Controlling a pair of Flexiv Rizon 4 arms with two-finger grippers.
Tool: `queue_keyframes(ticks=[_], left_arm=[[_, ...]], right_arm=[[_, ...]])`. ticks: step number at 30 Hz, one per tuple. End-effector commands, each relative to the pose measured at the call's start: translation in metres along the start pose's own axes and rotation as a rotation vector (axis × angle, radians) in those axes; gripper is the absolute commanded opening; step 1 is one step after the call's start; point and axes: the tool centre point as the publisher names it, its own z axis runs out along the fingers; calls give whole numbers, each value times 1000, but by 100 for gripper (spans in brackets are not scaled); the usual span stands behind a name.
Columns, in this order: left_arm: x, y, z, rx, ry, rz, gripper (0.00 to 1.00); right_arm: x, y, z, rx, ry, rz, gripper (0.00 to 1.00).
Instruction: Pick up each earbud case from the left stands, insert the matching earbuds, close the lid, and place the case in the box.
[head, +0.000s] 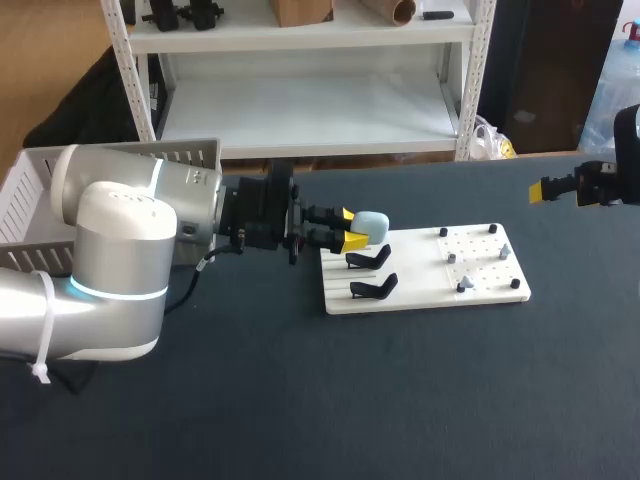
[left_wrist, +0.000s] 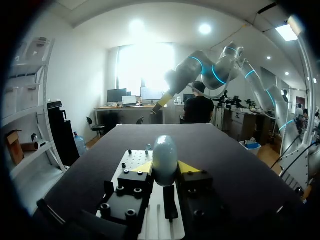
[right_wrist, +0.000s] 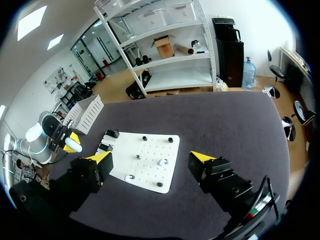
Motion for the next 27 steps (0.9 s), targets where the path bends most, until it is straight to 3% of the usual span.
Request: queue_keyframes(ticks=[1, 12, 27], left_arm=[[-5, -8, 3, -11, -19, 27, 0], [-9, -16, 20, 27, -143, 43, 0], [-11, -25, 21, 21, -157, 85, 0]], right_arm=[[-1, -1, 0, 1, -3, 7, 100], [23, 24, -15, -10, 52, -62, 100], [62, 99, -14, -57, 139, -187, 100]])
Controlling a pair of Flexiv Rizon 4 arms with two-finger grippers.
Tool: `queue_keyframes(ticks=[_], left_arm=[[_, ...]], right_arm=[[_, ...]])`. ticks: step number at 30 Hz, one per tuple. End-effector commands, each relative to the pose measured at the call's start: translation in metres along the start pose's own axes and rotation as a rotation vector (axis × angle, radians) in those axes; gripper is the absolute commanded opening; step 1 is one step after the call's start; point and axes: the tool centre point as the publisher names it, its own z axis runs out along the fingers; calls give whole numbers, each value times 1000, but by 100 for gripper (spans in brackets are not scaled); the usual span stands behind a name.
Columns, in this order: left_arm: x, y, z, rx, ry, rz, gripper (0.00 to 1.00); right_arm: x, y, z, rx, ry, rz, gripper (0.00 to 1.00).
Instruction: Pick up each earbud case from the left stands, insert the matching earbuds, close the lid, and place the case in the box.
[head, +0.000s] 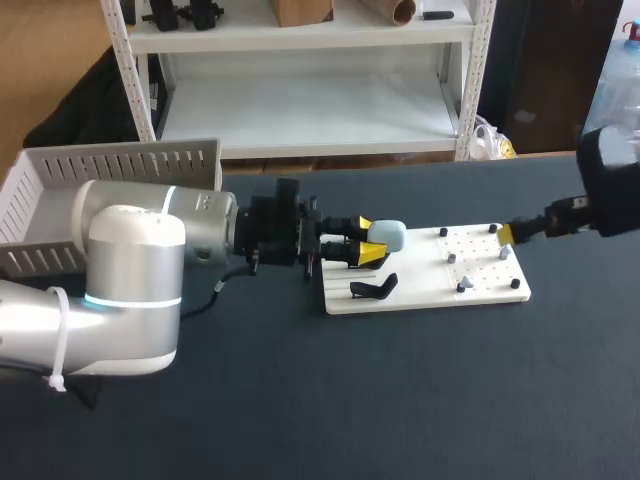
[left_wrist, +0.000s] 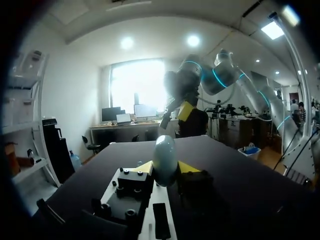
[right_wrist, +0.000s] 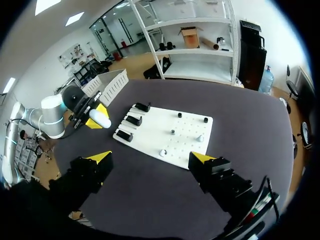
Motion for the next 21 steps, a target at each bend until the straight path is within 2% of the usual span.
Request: queue_keyframes(ticks=[1, 10, 21], left_arm=[[0, -4, -1, -16, -1, 6, 0], [4, -8, 0, -34, 16, 18, 0], [4, -8, 0, -37, 12, 19, 0]], right_arm=[[2, 23, 0, 26, 19, -17, 100], [2, 59, 5, 5, 59, -84, 100], [-1, 81, 24, -28, 101, -107, 100]])
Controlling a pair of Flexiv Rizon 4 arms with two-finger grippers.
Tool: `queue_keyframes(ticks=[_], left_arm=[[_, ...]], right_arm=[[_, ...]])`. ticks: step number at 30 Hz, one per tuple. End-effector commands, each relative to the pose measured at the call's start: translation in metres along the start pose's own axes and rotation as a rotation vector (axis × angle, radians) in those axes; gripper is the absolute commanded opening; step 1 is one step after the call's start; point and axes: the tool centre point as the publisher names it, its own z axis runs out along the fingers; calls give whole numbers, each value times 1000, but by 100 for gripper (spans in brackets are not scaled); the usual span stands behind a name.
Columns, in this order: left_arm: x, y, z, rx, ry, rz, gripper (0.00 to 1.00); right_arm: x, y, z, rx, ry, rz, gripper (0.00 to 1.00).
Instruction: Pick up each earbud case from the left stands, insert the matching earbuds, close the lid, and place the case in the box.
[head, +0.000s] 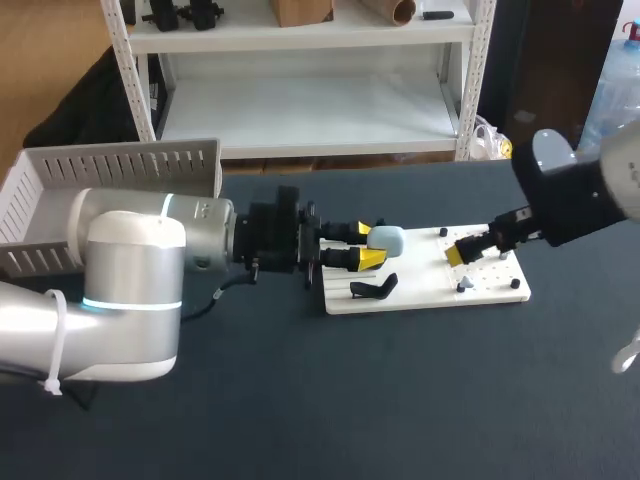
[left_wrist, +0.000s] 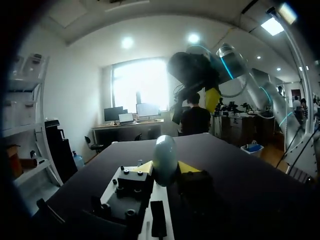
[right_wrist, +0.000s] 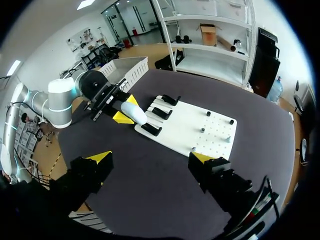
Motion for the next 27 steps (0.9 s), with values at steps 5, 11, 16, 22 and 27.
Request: queue_keyframes(ticks=[5, 11, 16, 22, 27], left_arm=[[0, -2, 1, -10, -1, 2, 0], [0, -2, 1, -10, -1, 2, 0], [0, -2, 1, -10, -1, 2, 0], [0, -2, 1, -10, -1, 2, 0], [0, -2, 1, -10, -1, 2, 0]], right_arm=[[-13, 16, 20, -20, 25, -13, 100], [-19, 25, 35, -25, 45, -28, 100], [-23, 25, 45, -26, 58, -22, 100], [-25, 25, 55, -26, 74, -15, 100], [-28, 24, 61, -25, 82, -9, 100]])
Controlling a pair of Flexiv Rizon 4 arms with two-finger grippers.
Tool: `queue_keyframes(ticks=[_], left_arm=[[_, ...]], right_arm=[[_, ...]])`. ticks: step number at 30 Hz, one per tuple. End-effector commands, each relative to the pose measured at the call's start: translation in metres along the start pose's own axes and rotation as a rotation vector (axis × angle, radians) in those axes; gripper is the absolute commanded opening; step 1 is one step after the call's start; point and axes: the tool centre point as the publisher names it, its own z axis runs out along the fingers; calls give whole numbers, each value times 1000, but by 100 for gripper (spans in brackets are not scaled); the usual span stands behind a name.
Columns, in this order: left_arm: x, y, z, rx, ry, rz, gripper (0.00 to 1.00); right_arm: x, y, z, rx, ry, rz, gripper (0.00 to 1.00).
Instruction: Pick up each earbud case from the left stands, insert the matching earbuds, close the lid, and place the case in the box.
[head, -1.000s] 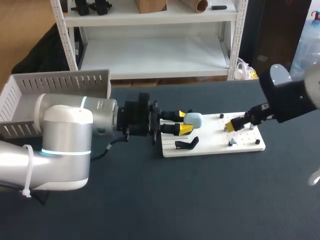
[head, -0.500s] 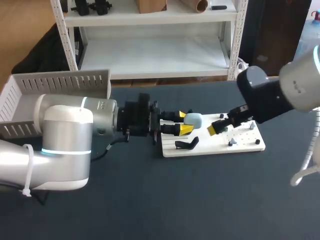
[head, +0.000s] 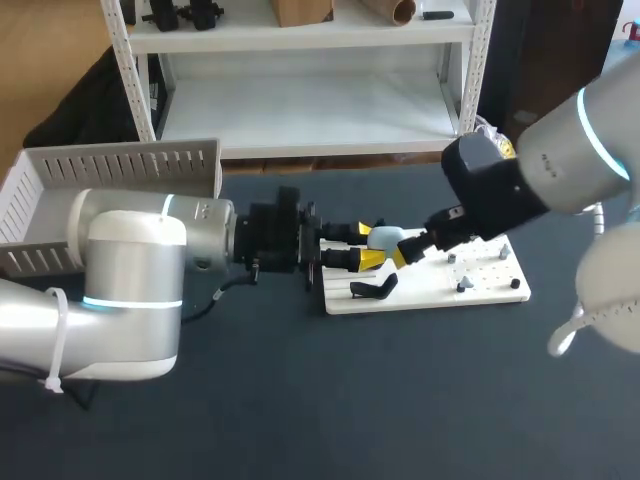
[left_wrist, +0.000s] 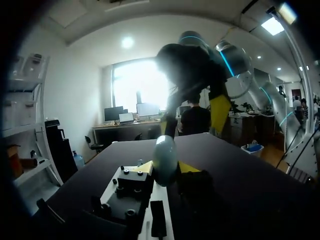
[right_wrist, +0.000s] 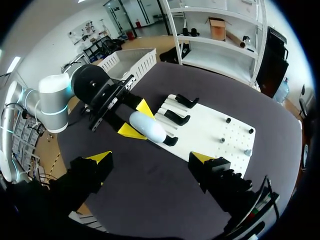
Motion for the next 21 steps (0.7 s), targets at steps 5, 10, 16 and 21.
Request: queue_keyframes(ticks=[5, 10, 16, 21], left_arm=[[0, -2, 0, -7, -3, 2, 0], [0, -2, 0, -7, -3, 2, 0], [0, -2, 0, -7, -3, 2, 0], [0, -2, 0, -7, -3, 2, 0]], right_arm=[[-9, -5, 12, 3, 14, 16, 100], [-10, -8, 17, 9, 23, 25, 100], [-12, -11, 21, 14, 22, 34, 100], [-13, -13, 23, 19, 18, 42, 100]])
